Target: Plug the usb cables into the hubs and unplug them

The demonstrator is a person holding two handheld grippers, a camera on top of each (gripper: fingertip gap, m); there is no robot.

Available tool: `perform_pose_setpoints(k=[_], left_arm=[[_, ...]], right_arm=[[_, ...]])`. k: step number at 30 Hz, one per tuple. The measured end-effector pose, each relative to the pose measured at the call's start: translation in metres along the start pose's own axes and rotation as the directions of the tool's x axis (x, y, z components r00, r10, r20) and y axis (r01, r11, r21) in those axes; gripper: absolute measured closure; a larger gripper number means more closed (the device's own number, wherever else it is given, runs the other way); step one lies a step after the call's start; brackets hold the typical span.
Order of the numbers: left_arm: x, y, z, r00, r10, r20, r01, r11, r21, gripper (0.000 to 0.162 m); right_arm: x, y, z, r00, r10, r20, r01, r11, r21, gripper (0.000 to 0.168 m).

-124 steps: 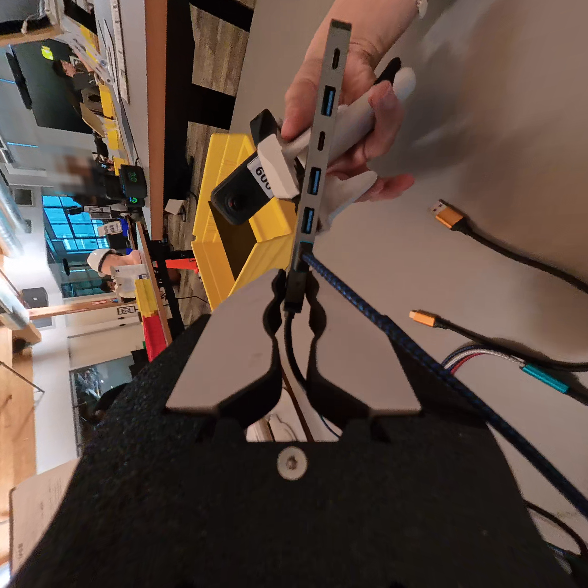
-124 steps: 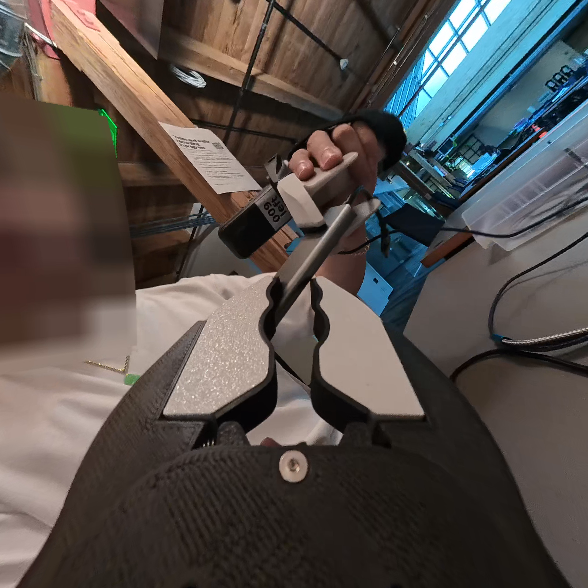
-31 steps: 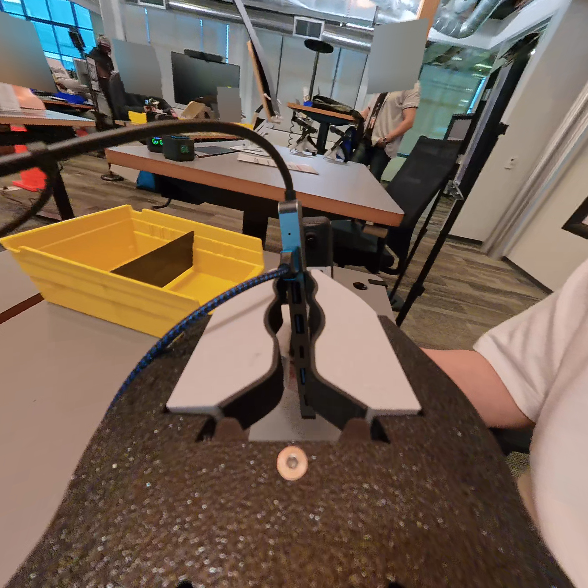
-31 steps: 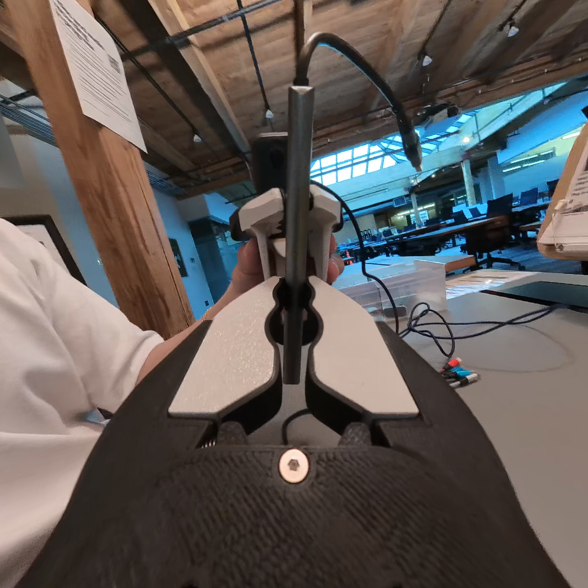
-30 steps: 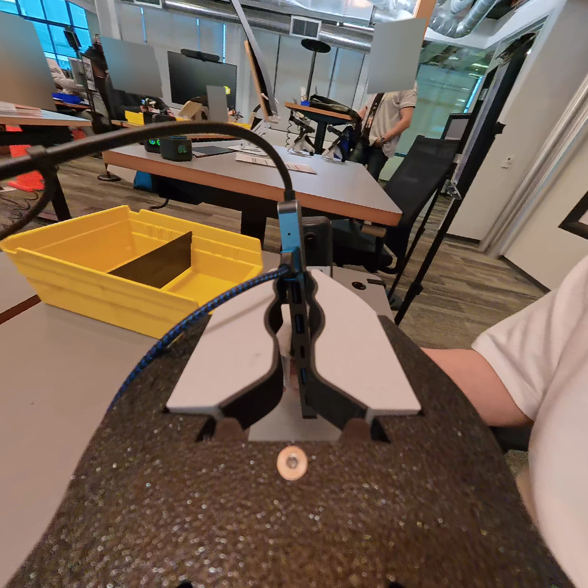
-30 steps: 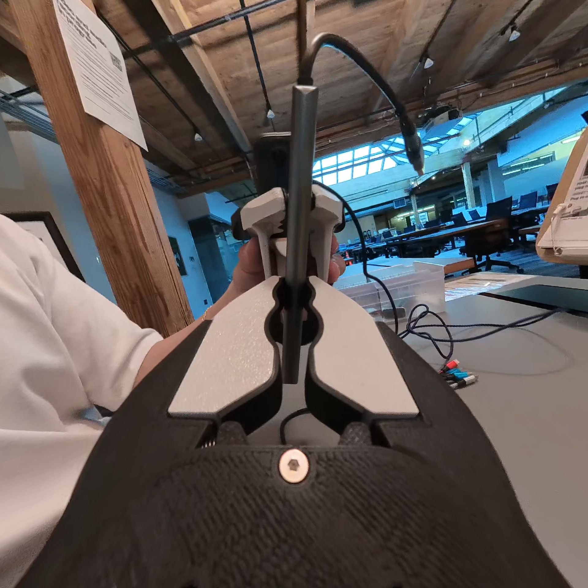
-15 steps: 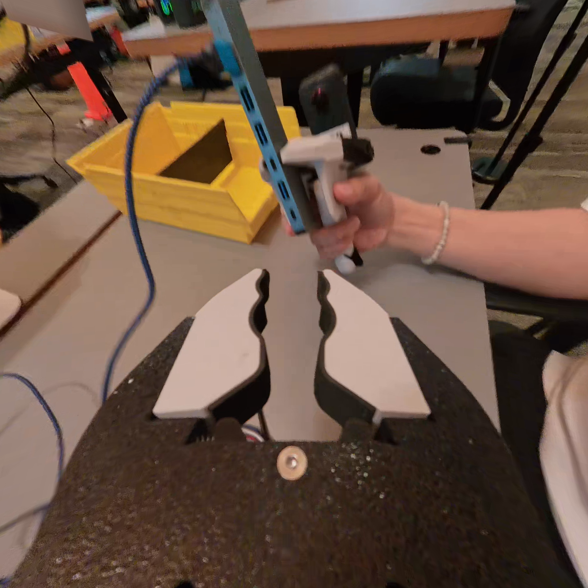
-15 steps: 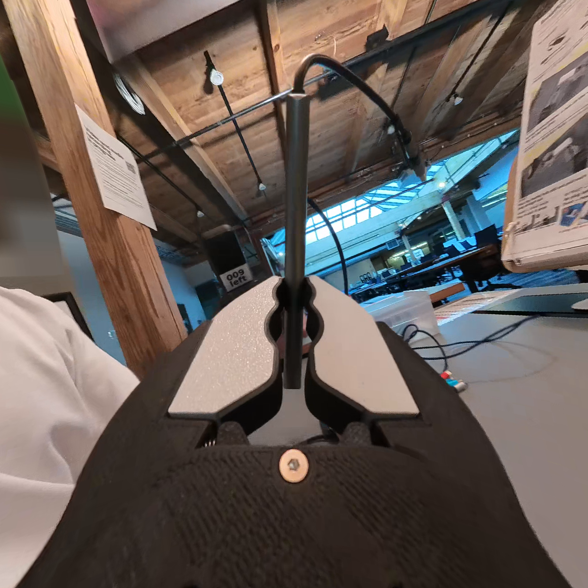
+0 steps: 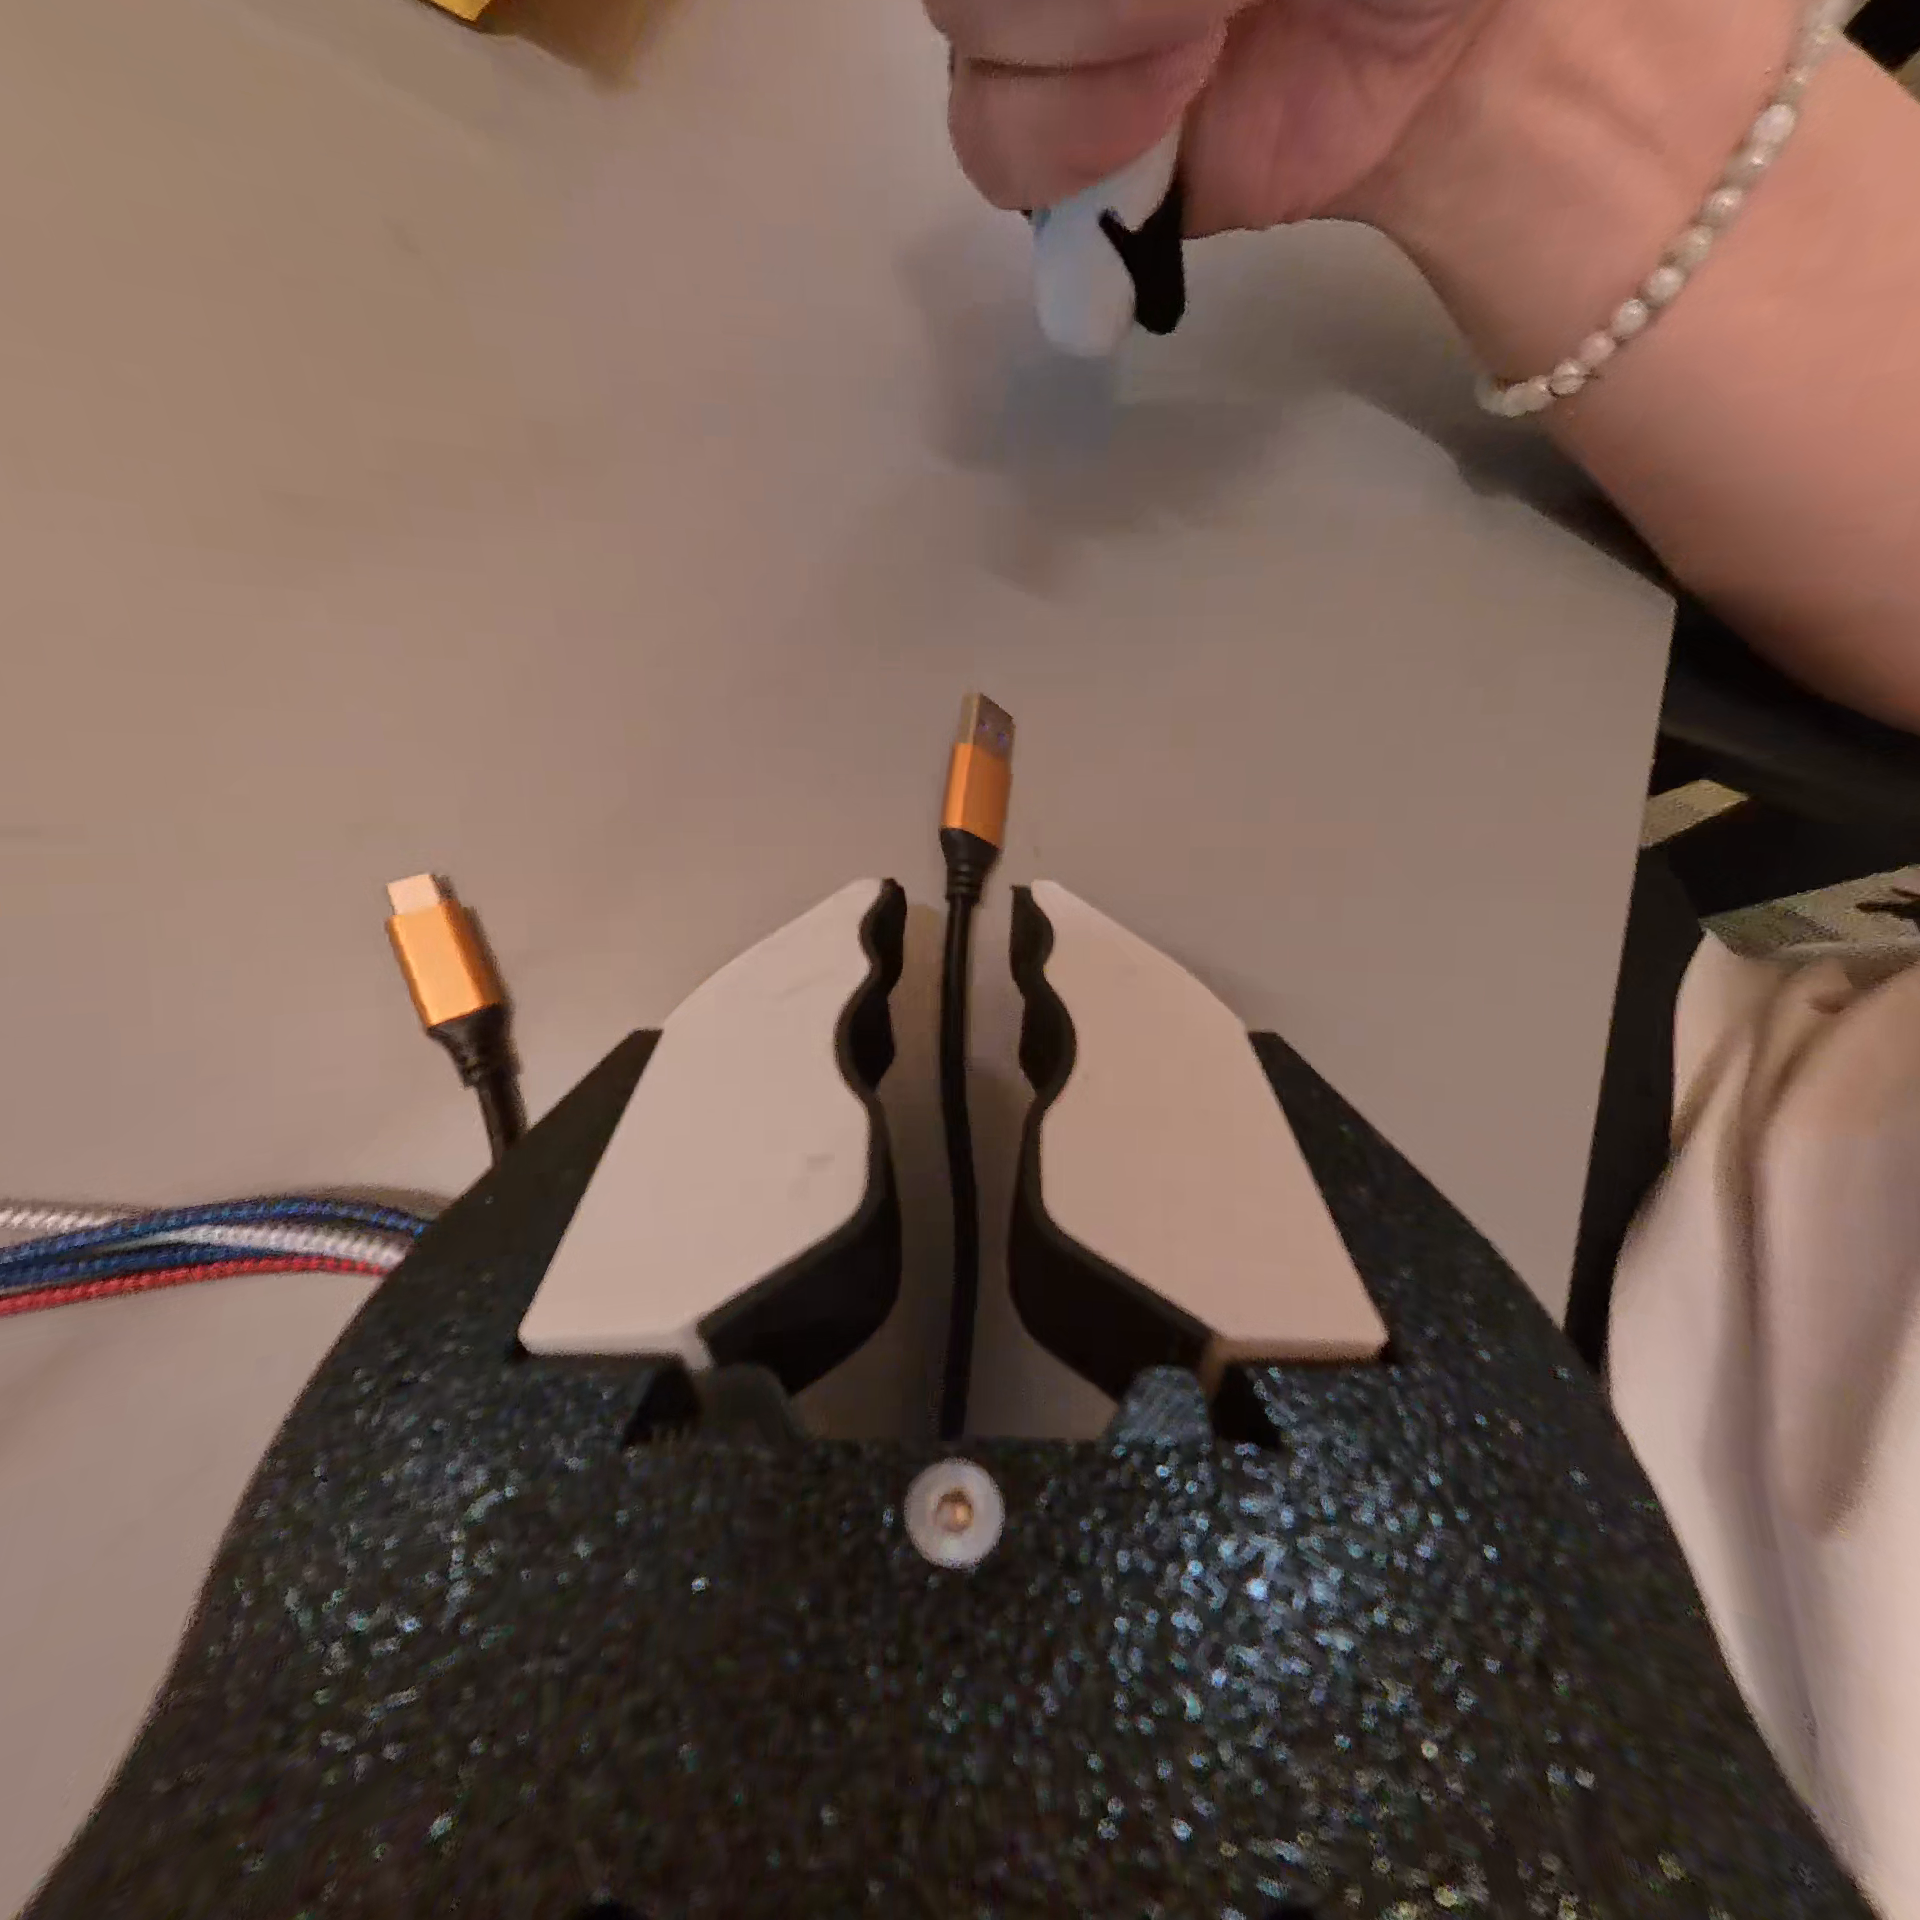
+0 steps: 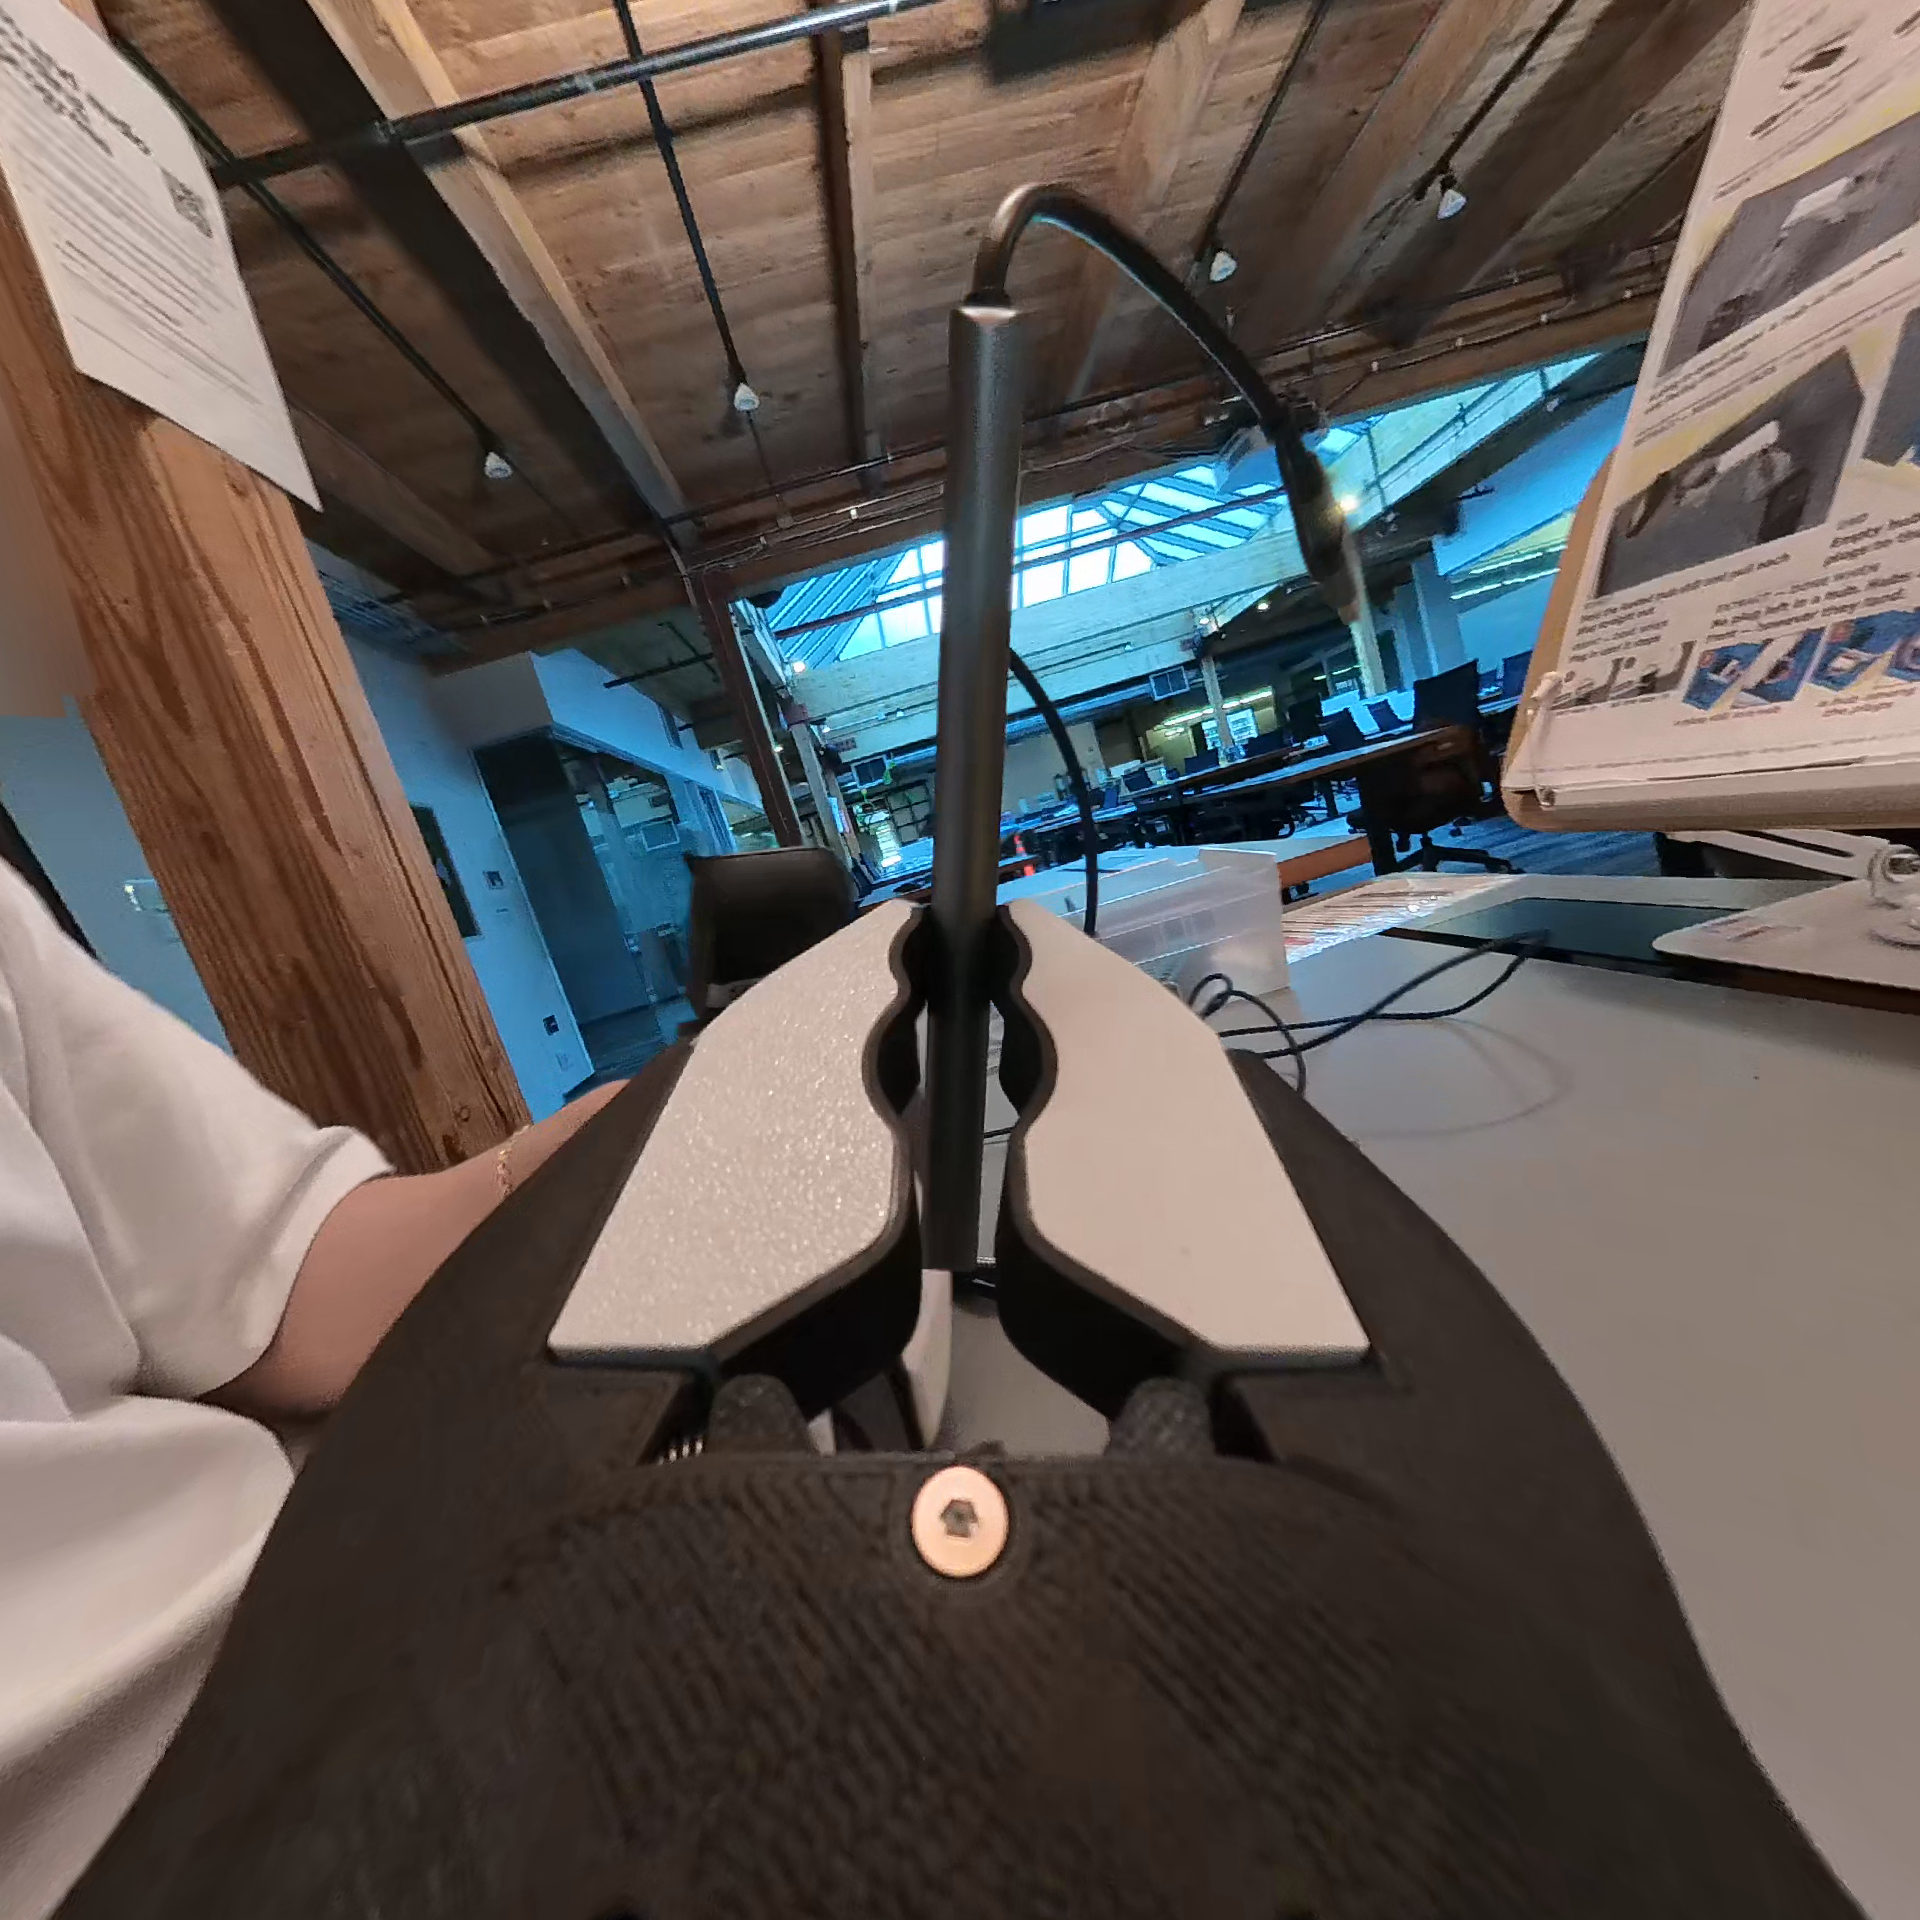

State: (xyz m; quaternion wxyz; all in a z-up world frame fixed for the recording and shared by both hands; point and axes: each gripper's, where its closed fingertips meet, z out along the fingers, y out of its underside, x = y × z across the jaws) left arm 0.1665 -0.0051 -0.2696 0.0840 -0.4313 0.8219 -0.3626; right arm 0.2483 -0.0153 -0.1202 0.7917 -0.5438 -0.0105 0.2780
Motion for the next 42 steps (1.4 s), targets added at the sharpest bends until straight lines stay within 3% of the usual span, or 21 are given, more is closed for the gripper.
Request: perform_pose_setpoints(k=[5,8,11,14,18,24,28,34,42], left_arm=[[0.002,0.001,0.020,0.998,-0.032,-0.060,0.031,0.999,-0.020,0.153],[-0.003,-0.004,0.022,0.997,0.074,-0.006,-0.074,0.997,0.018,0.155],[0.008,-0.031,0.005,0.983,0.183,-0.024,-0.171,0.951,0.256,0.155],[0.017,-0.066,-0.034,0.972,0.233,-0.002,-0.195,0.820,0.537,0.155],[0.021,-0.078,-0.066,0.949,0.300,0.099,-0.292,0.713,0.637,0.155],[0.023,-0.085,-0.083,0.939,0.294,0.178,-0.340,0.716,0.610,0.155],[0.010,-0.086,-0.084,0.954,0.185,0.235,-0.280,0.828,0.486,0.155],[0.018,-0.101,-0.103,0.913,0.221,0.342,-0.335,0.884,0.326,0.155],[0.014,-0.101,-0.107,0.859,0.285,0.424,-0.382,0.910,0.162,0.155]], right_arm=[[-0.002,-0.002,0.000,1.000,-0.003,0.015,0.003,1.000,0.010,0.157],[-0.006,-0.008,-0.002,0.999,0.006,0.047,-0.008,0.999,0.040,0.157],[-0.006,-0.012,-0.005,0.999,0.018,0.050,-0.021,0.998,0.067,0.157],[-0.006,-0.015,-0.008,0.998,0.012,0.054,-0.017,0.996,0.085,0.157],[-0.010,-0.018,-0.006,0.997,0.020,0.080,-0.028,0.995,0.099,0.157],[-0.012,-0.013,-0.003,0.995,0.031,0.097,-0.039,0.996,0.082,0.157],[-0.024,-0.020,-0.005,0.979,0.059,0.194,-0.085,0.988,0.129,0.157],[-0.043,-0.027,-0.008,0.937,0.070,0.341,-0.141,0.972,0.188,0.157],[-0.050,-0.021,-0.005,0.931,0.032,0.364,-0.101,0.980,0.173,0.157]])
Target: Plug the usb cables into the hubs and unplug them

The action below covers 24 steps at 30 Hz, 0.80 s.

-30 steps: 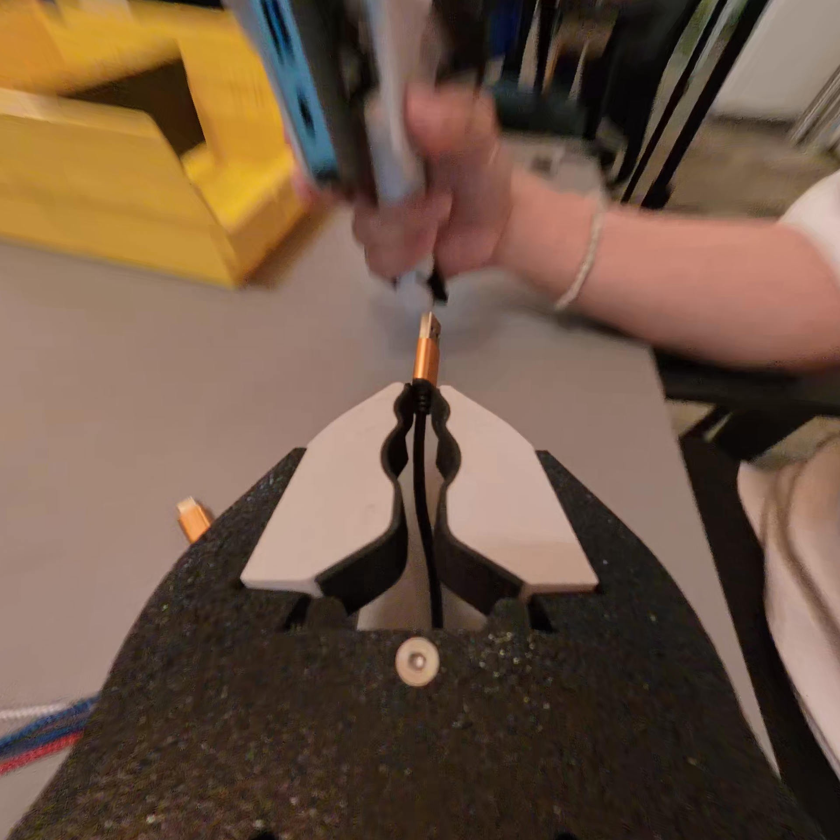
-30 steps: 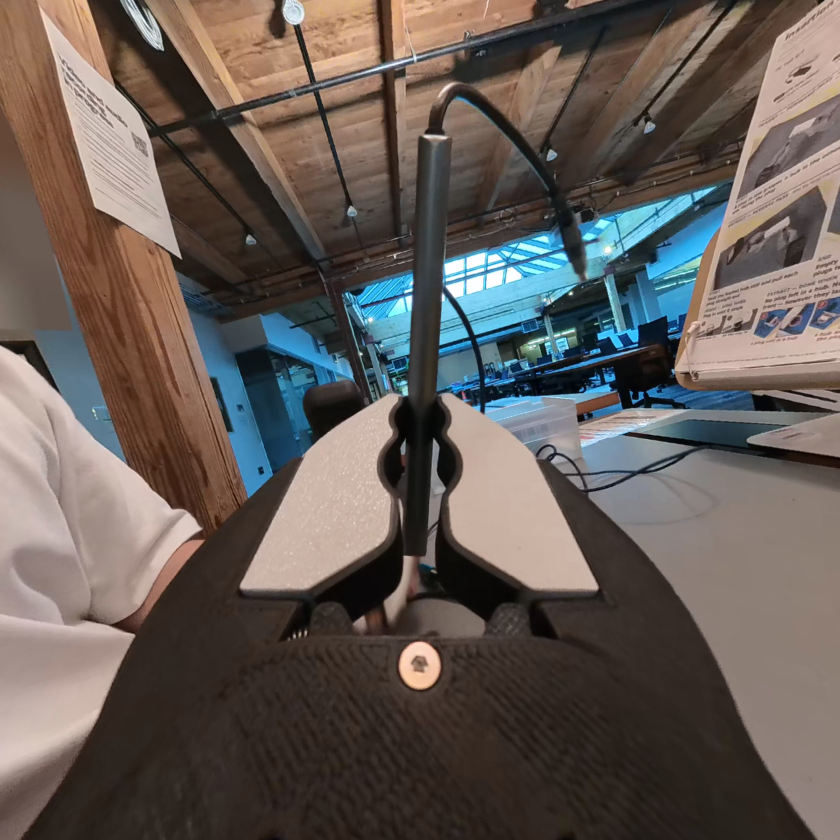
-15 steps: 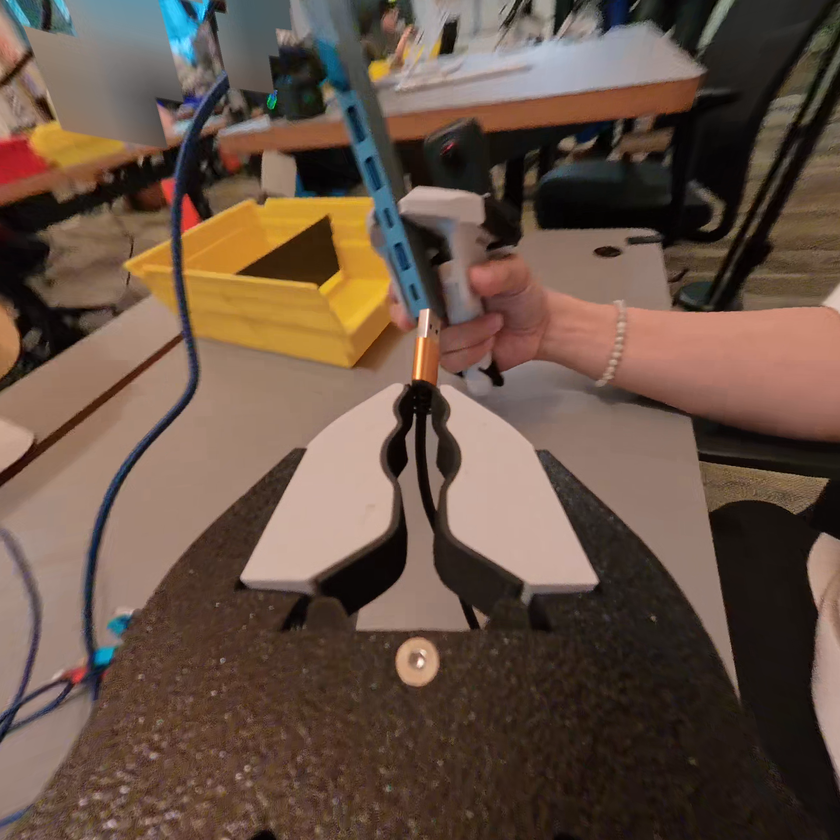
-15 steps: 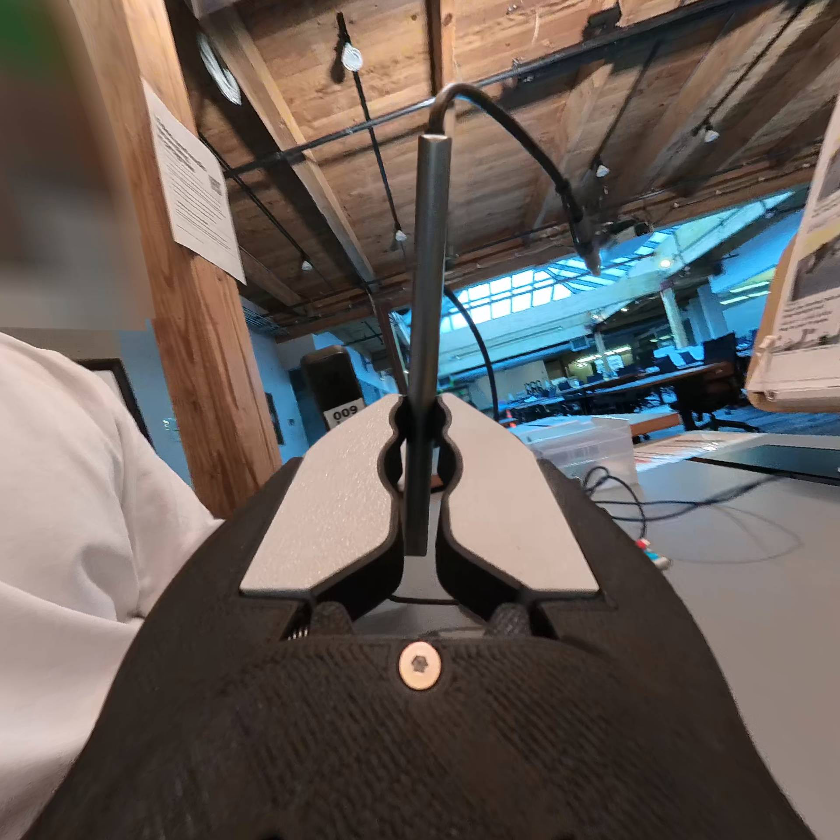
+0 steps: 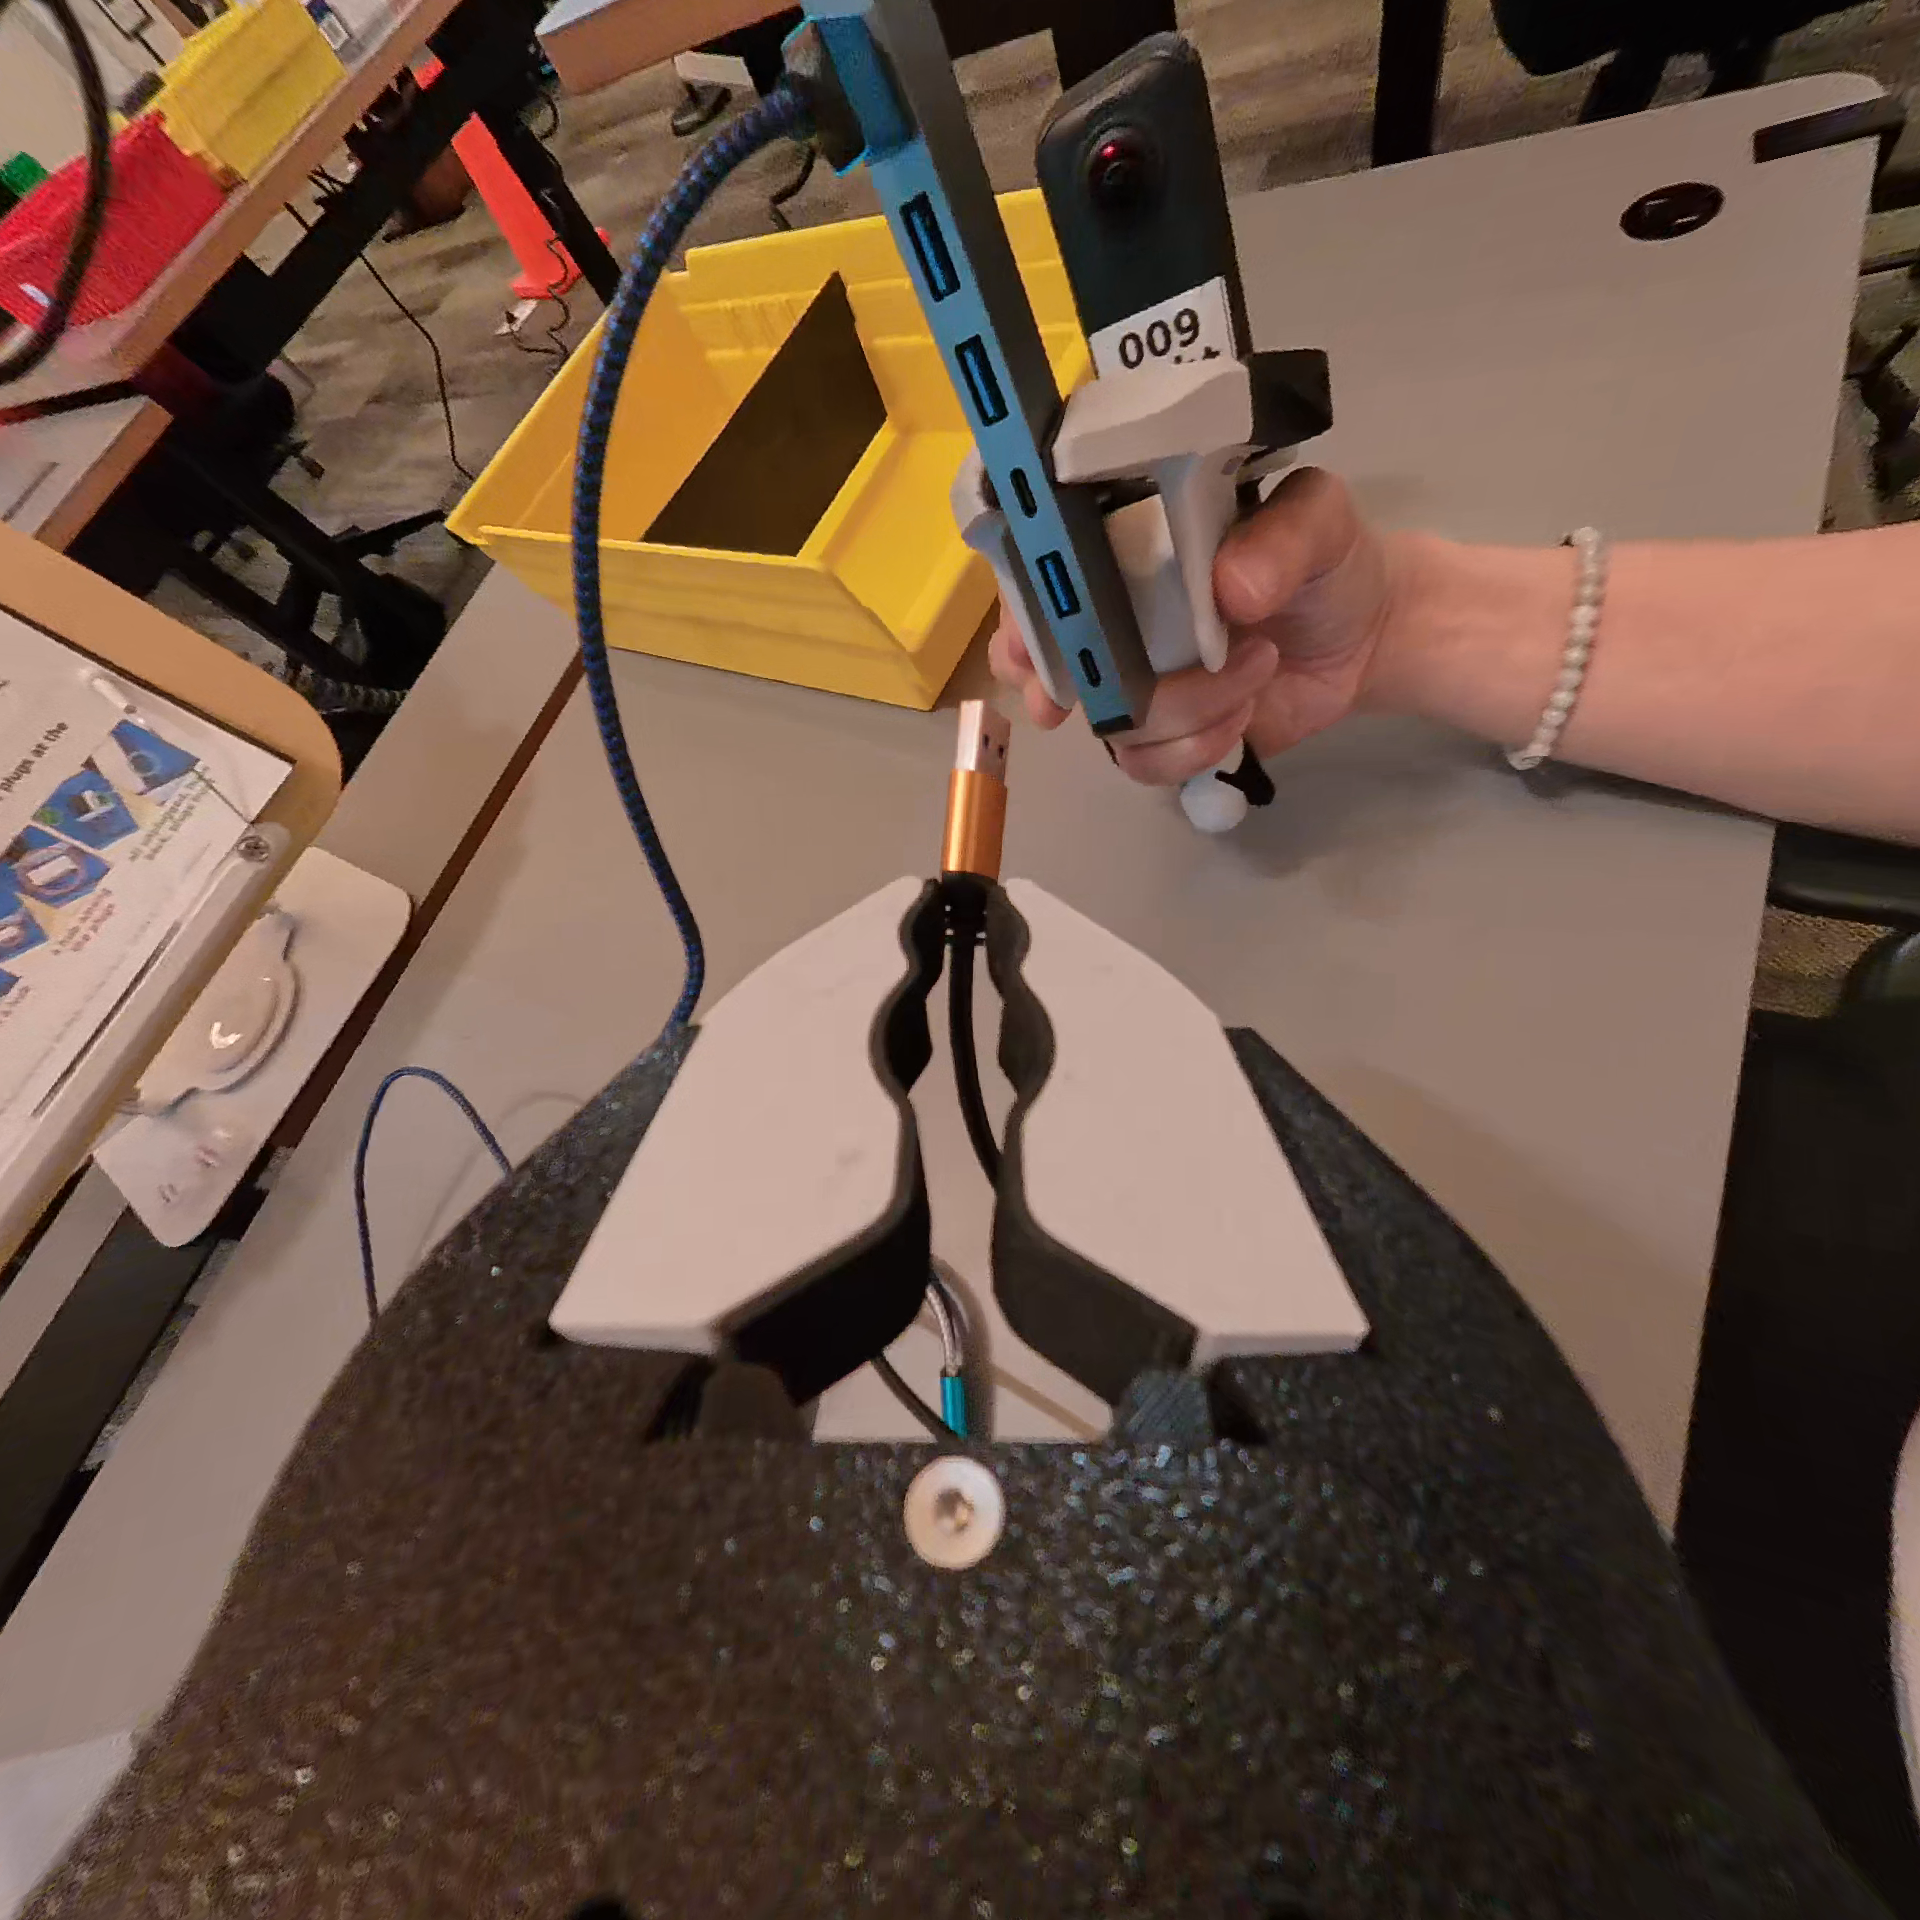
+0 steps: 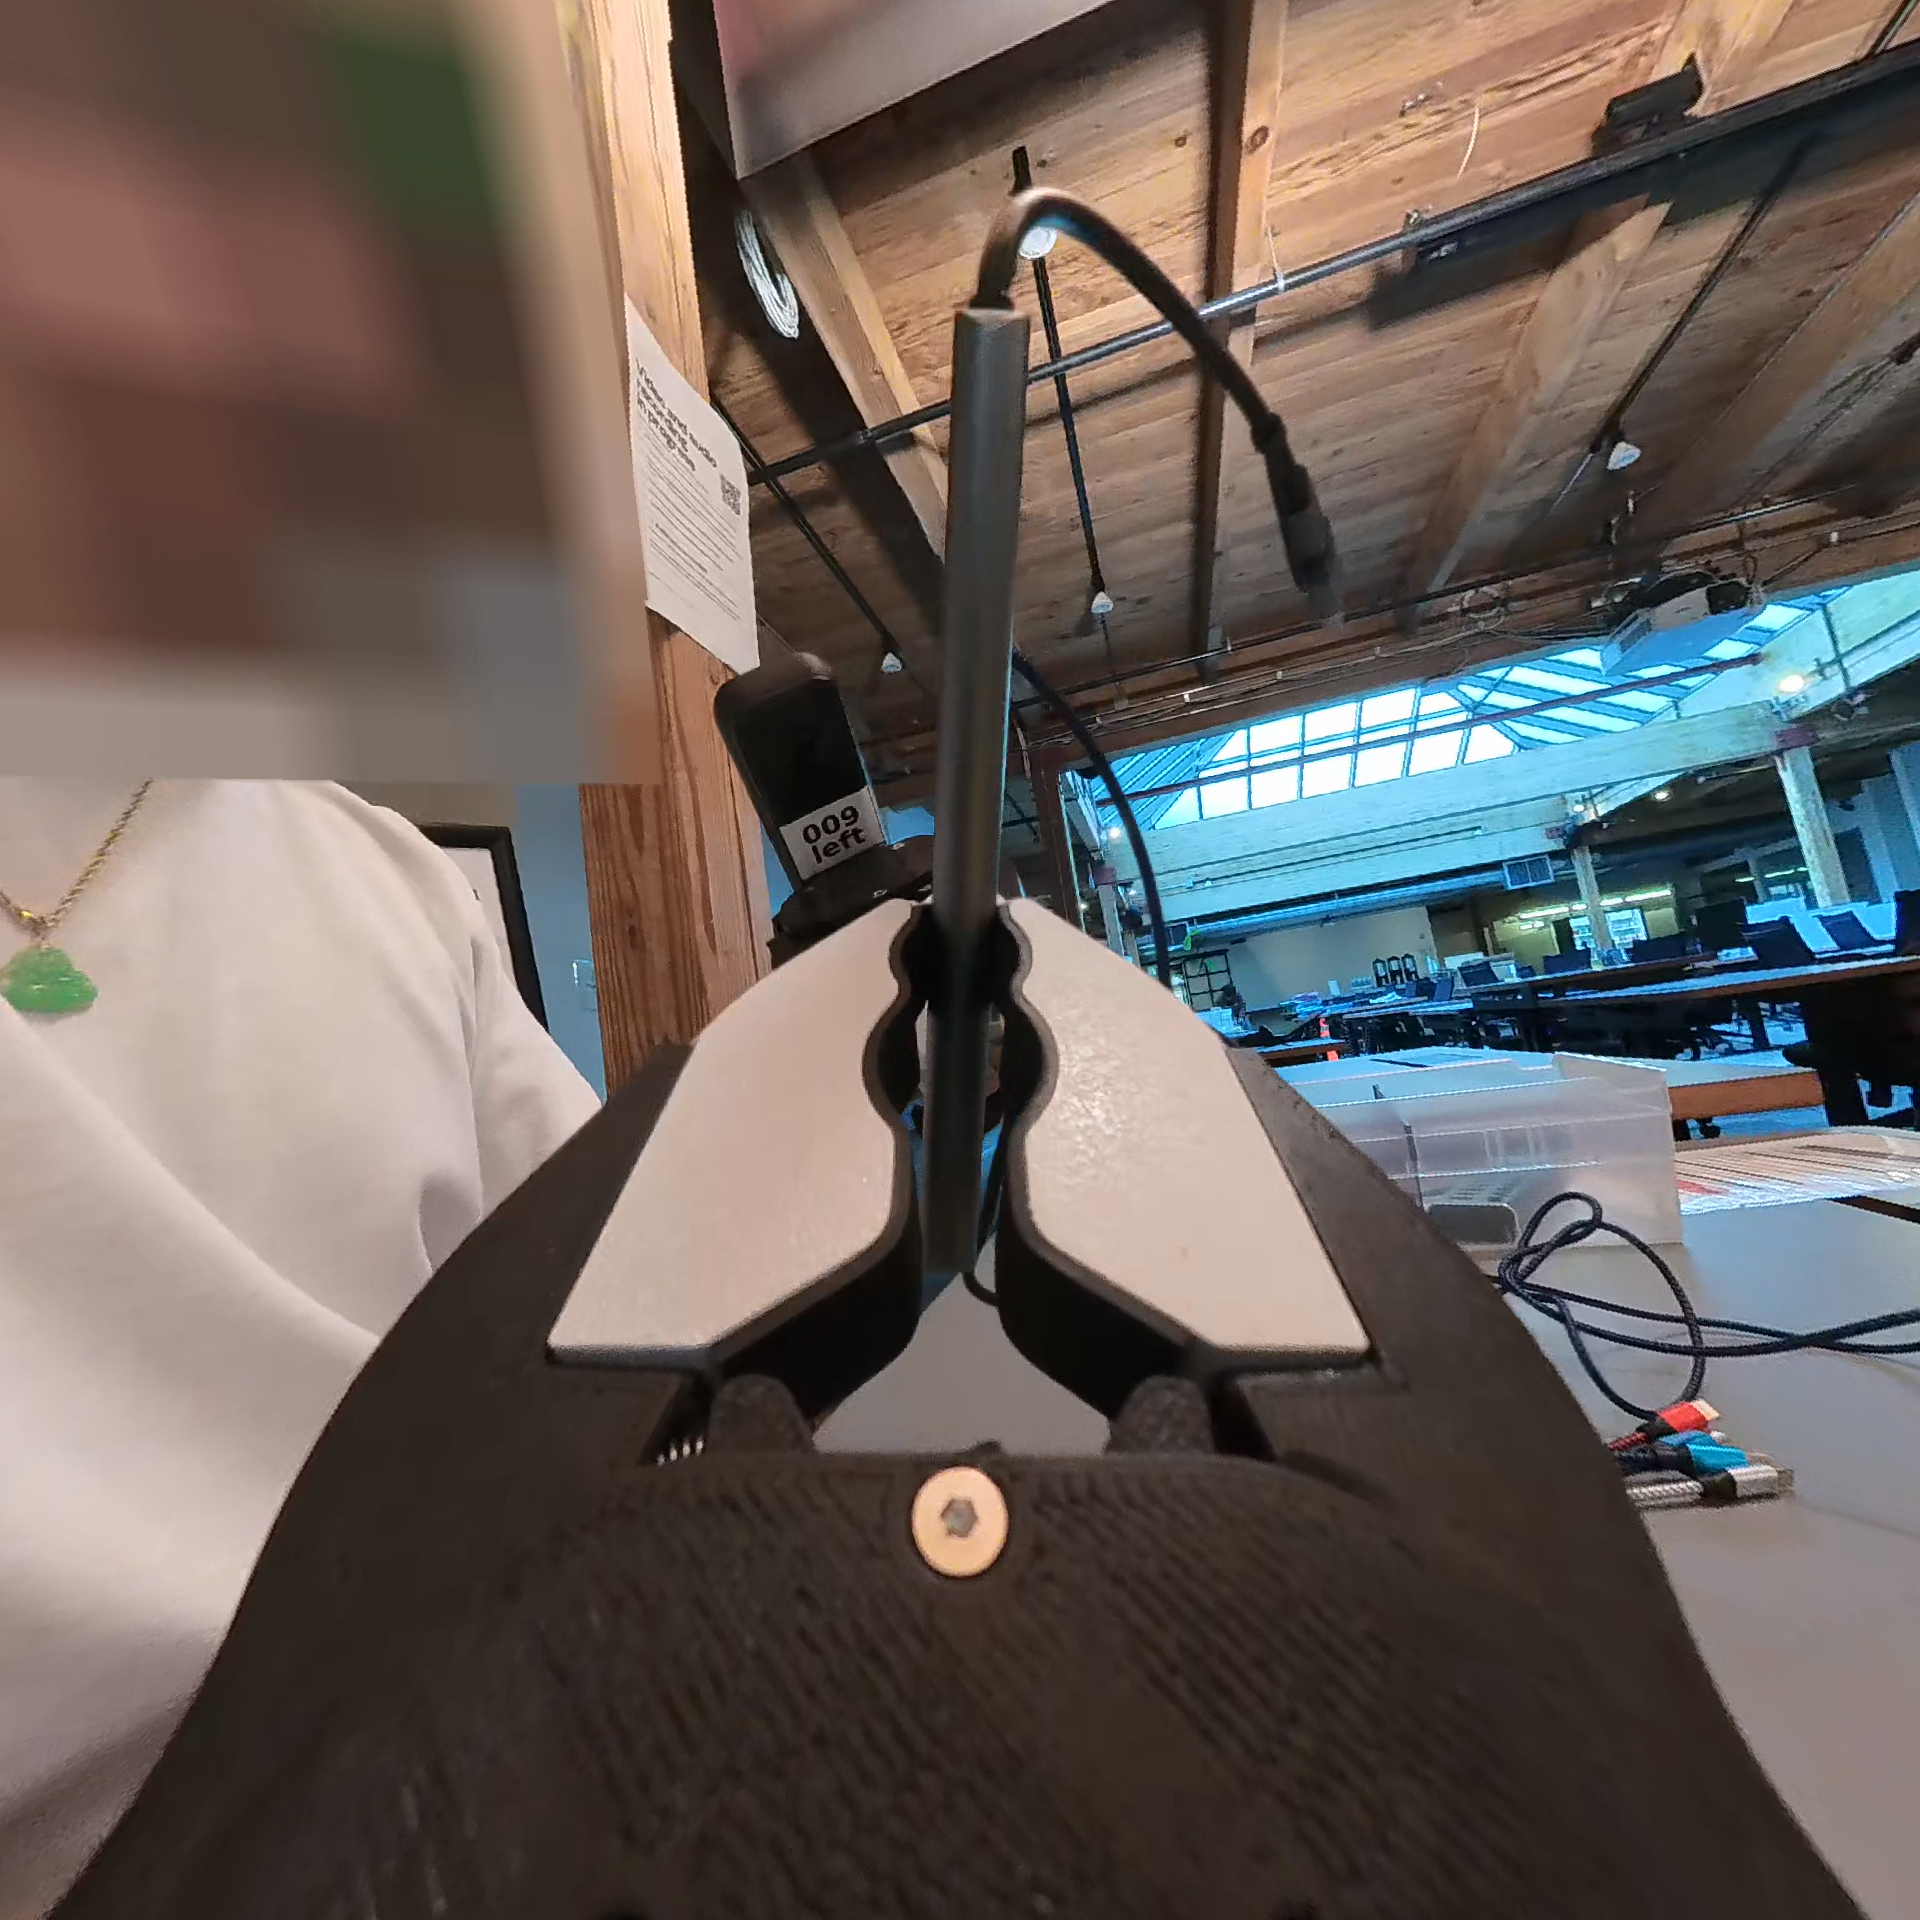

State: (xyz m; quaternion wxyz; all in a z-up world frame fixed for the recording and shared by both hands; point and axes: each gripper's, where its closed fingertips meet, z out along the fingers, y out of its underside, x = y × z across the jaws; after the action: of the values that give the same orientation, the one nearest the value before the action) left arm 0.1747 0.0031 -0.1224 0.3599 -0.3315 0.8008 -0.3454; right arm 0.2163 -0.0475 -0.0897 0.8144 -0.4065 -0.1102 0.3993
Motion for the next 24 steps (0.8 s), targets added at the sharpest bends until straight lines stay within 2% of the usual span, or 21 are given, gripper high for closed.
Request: perform_pose_setpoints(k=[5,8,14,24], left_arm=[[0.007,0.018,0.009,0.996,-0.067,-0.063,0.067,0.998,-0.007,0.155],[0.009,0.018,0.011,0.997,-0.044,-0.062,0.044,0.999,-0.006,0.155],[0.004,0.018,0.016,0.999,0.021,-0.044,-0.025,0.995,-0.098,0.155],[0.003,0.016,0.022,0.996,0.040,-0.075,-0.052,0.986,-0.160,0.155]], right_arm=[[-0.001,-0.003,-0.002,1.000,-0.005,0.007,0.005,1.000,0.016,0.157],[-0.001,0.001,-0.002,0.999,-0.039,-0.015,0.039,0.999,-0.031,0.157],[0.007,0.018,0.003,0.988,-0.137,-0.077,0.124,0.980,-0.158,0.157],[0.012,0.034,0.006,0.979,-0.183,-0.093,0.155,0.956,-0.248,0.157]])
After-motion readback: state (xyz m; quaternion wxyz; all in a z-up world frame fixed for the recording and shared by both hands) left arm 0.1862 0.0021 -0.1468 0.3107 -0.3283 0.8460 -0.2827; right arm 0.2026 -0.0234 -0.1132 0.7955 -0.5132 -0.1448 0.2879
